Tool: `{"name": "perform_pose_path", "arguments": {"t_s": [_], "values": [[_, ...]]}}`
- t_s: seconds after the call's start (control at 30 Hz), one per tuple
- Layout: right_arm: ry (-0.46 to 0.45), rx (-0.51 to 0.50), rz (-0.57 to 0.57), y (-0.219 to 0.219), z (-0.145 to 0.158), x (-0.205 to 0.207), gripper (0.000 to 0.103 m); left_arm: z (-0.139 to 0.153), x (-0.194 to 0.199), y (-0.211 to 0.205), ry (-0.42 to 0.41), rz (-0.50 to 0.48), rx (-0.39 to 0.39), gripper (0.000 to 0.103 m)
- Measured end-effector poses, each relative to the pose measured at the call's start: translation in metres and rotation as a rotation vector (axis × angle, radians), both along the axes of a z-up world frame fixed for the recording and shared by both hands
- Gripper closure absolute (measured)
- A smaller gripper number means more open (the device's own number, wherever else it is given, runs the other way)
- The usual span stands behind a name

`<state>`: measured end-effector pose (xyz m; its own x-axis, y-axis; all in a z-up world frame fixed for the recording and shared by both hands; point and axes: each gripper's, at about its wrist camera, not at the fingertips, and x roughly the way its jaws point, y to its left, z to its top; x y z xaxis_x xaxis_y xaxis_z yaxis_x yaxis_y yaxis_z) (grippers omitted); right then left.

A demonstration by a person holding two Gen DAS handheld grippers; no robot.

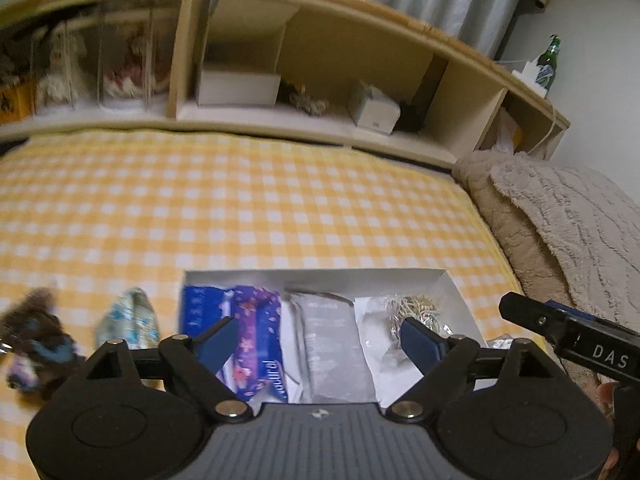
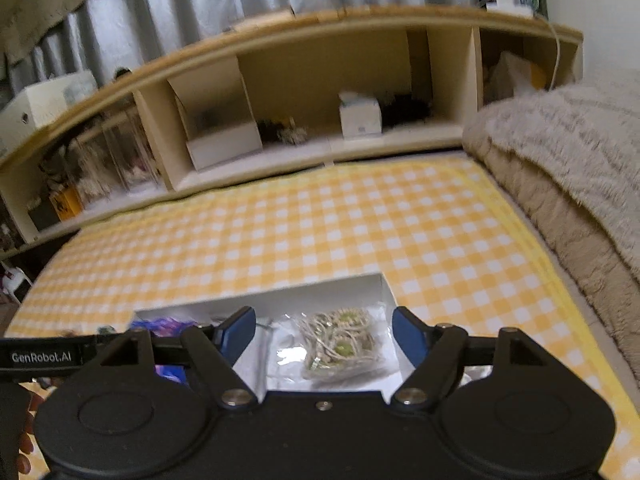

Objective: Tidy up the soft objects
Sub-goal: 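Release the grey packet into the box with left tool while right tool releases the hair-tie bag, then withdraw both tools from the box toward the remaining items on the bed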

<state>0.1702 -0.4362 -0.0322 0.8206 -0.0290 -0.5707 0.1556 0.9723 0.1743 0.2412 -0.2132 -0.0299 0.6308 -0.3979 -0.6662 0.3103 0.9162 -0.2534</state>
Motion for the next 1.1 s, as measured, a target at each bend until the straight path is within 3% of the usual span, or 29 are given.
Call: {"name": "perform_pose_path", "arguments": {"t_s": [0.43,0.93,1.1], "values": [[-0.065,-0.03,-0.002,0.034,0.038,-0.065,0.021,0.045,-0.064,0.043,-0.108,0.0,0.028,0.003],[-0.087,-0.123,0.003,0.062,0.055,-0.127,0.0,0.053,-0.119,0.08,-0.188,-0.003,0.036,0.0],[-0.092,-0.145,-0.001,0.069,0.057,-0.137,0.0,0.053,-0.13,0.087,-0.198,-0.025,0.03,0.0]]}}
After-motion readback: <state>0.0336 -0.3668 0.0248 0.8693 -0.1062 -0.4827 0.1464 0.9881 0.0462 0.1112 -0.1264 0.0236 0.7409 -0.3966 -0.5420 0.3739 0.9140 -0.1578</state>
